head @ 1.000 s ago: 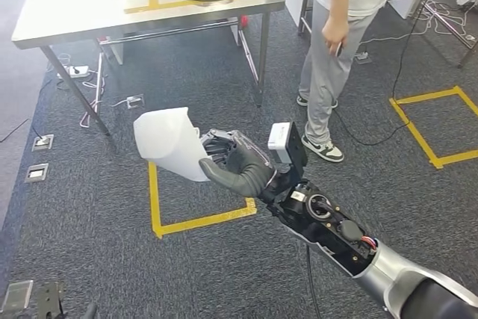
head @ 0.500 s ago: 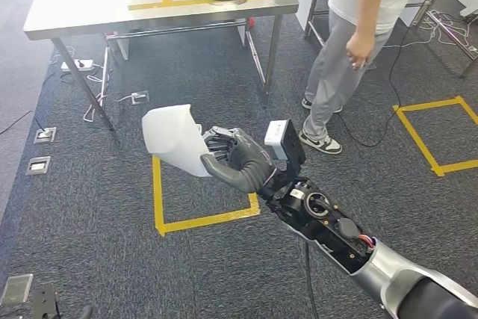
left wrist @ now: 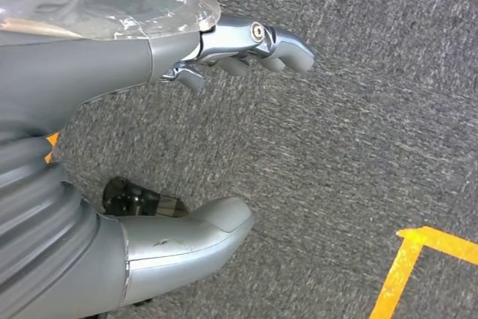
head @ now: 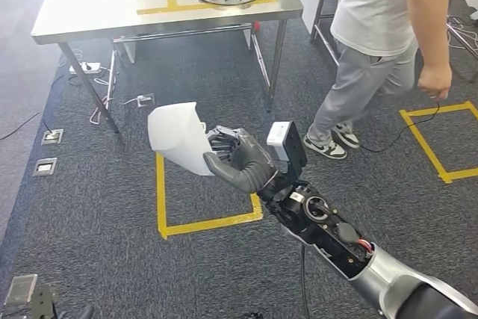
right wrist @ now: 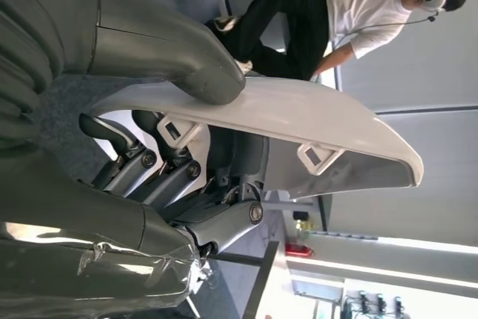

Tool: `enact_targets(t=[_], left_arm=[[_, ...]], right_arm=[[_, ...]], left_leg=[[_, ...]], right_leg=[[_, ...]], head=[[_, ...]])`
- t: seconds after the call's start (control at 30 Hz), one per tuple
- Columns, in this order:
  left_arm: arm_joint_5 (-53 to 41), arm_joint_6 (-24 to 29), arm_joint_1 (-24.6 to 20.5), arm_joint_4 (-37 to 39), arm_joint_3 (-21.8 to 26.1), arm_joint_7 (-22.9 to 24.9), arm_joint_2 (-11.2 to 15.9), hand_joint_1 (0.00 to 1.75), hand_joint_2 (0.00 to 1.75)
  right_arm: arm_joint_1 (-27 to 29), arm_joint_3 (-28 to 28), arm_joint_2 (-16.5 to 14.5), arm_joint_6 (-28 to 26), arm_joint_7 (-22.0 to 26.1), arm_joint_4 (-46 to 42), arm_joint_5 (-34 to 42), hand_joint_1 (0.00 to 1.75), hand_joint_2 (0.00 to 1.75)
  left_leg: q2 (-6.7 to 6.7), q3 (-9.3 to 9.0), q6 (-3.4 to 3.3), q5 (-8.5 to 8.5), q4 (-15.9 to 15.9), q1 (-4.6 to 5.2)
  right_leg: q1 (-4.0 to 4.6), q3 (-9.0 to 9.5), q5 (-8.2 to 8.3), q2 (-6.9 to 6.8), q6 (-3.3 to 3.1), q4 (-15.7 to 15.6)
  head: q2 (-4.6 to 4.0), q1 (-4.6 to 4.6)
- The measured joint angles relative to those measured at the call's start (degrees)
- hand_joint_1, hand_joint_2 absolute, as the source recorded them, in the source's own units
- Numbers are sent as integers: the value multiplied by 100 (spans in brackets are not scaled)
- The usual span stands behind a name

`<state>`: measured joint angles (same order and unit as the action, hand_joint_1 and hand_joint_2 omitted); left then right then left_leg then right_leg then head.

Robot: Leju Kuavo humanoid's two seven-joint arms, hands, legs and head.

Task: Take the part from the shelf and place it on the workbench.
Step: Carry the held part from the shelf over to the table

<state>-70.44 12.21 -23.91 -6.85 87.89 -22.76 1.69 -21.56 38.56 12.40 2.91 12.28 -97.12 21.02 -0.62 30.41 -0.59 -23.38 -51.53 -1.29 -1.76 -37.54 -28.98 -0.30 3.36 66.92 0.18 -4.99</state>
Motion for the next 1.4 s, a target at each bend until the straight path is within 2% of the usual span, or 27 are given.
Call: enact_targets(t=[0.07,0.1,0.13,0.2,0.27,0.33,0.4,0.43,0.47,0.5,0.57,0.63,0.7,0.77,0.8,0.83,0.9,0.93,0.97,1.0,1.07,1.1,1.13,1.2,1.3,1.33,1.4], left_arm=[[-20,-4,8,-2,0,5,12,0,175],[-31,-5,7,-3,0,5,23,0,175],[-40,-5,7,-5,0,7,31,0,175],[-52,-5,12,-5,0,10,32,0,175],[-58,-5,10,-5,0,13,26,0,175],[-66,-5,-12,-5,0,15,22,0,175],[-70,-5,-13,-5,0,22,21,0,175],[-70,-5,-2,-5,0,27,20,0,175],[-72,-5,7,-5,0,33,18,0,175],[-74,-5,12,-5,0,37,17,0,175],[-80,-7,6,-6,0,43,24,0,175],[-89,-8,-10,-6,0,42,42,0,175],[-94,-10,-20,-6,0,40,54,0,175],[-94,-19,-18,-6,0,40,52,0,175],[-95,-24,-18,-6,0,40,49,0,175],[-95,-29,-18,-5,0,40,45,0,175],[-94,-33,-15,-5,0,40,33,0,175],[-92,-33,-8,-5,0,40,26,0,175],[-89,-32,0,-5,0,40,19,0,175],[-83,-31,8,-5,0,40,13,0,175],[-73,-30,18,-5,0,40,-1,0,175],[-70,-29,17,-5,0,40,-7,0,175],[-69,-27,14,-5,0,39,-10,0,175],[-69,-24,8,-5,0,39,-11,0,175],[-71,-23,-4,-4,1,40,-12,0,175],[-72,-23,-12,-4,1,40,-11,0,175],[-78,-23,-14,-4,0,41,-9,0,175]], right_arm=[[35,-48,2,-59,-10,-37,-37,175,175],[51,-76,2,-79,-14,-62,-54,175,175],[70,-104,3,-95,-18,-84,-67,175,175],[107,-150,3,-113,-28,-116,-86,175,175],[121,-184,3,-116,-33,-155,-96,175,175],[118,-213,3,-115,-33,-206,-106,175,175],[131,-228,3,-115,-38,-227,-121,175,175],[145,-230,3,-116,-41,-228,-130,175,175],[160,-232,3,-116,-44,-228,-140,175,175],[170,-237,3,-116,-45,-229,-149,175,175],[176,-256,3,-116,-45,-236,-162,175,175],[182,-274,3,-119,-46,-251,-172,175,175],[193,-281,3,-122,-49,-264,-176,175,175],[202,-293,3,-123,-50,-285,-178,175,175],[199,-303,3,-123,-50,-297,-179,175,175],[198,-313,3,-123,-49,-306,-180,175,175],[213,-322,3,-123,-55,-309,-181,175,175],[232,-324,3,-123,-63,-309,-182,175,175],[252,-324,3,-123,-81,-309,-180,175,175],[266,-325,3,-123,-102,-309,-173,175,175],[274,-331,3,-123,-145,-309,-154,175,175],[275,-338,3,-123,-162,-309,-144,175,175],[273,-345,3,-122,-173,-313,-136,175,175],[275,-358,4,-122,-186,-322,-123,175,175],[270,-378,5,-122,-189,-347,-119,175,175],[264,-383,4,-122,-189,-358,-119,175,175],[264,-383,3,-122,-186,-373,-119,175,175]], left_leg=[[-37,-23,115,-98,-95,-45],[-53,-14,170,-140,-152,-48],[-66,3,216,-166,-193,-45],[-78,20,271,-172,-216,-51],[-38,60,311,-230,-325,-74],[18,377,329,-452,-909,-73],[34,927,319,-699,-1784,-55],[33,1145,301,-713,-2062,-42],[33,1260,266,-611,-2119,-27],[32,1244,215,-395,-1923,-2],[35,962,68,129,-1098,80],[45,711,-20,326,-479,161],[44,644,-12,257,-338,198],[34,568,-11,224,-271,167],[30,511,-30,205,-235,148],[30,452,-46,183,-207,130],[28,365,-79,112,-203,137],[26,319,-82,73,-206,138],[21,262,-83,27,-209,139],[14,193,-78,-25,-215,138],[0,44,-55,-141,-233,134],[-5,-1,-32,-192,-251,141],[-8,-9,-7,-227,-268,144],[-5,24,41,-255,-287,149],[11,93,127,-357,-446,143],[16,218,158,-459,-696,135],[23,703,207,-712,-1502,99]], right_leg=[[-58,310,383,19,81,-756],[-74,444,461,35,73,-1020],[-73,514,463,53,46,-1151],[-45,543,403,76,-76,-1137],[-32,567,379,86,-160,-1131],[-26,615,343,80,-235,-1140],[5,654,297,70,-295,-1140],[27,681,272,69,-318,-1140],[49,716,243,71,-336,-1140],[70,760,211,74,-346,-1142],[95,847,142,78,-351,-1148],[109,872,84,88,-318,-1155],[103,877,42,92,-257,-1179],[97,882,-26,77,-199,-1157],[104,826,-111,69,-179,-1011],[111,697,-231,63,-168,-740],[117,257,-492,62,-155,65],[116,44,-532,61,-145,377],[116,-91,-458,61,-133,505],[113,-114,-259,60,-126,391],[110,97,322,58,-139,-340],[118,236,515,61,-158,-682],[127,347,583,63,-193,-934],[151,430,508,76,-265,-1083],[116,519,450,82,-360,-1166],[101,566,430,77,-389,-1186],[97,628,372,68,-423,-1194]], head=[[0,-23],[0,-35],[0,-35],[2,-10],[1,19],[0,49],[0,70],[0,72],[0,76],[0,78],[0,79],[1,81],[1,88],[0,87],[0,79],[0,65],[0,39],[1,33],[1,29],[2,24],[2,8],[0,11],[0,15],[-1,40],[0,45],[0,51],[0,70]])
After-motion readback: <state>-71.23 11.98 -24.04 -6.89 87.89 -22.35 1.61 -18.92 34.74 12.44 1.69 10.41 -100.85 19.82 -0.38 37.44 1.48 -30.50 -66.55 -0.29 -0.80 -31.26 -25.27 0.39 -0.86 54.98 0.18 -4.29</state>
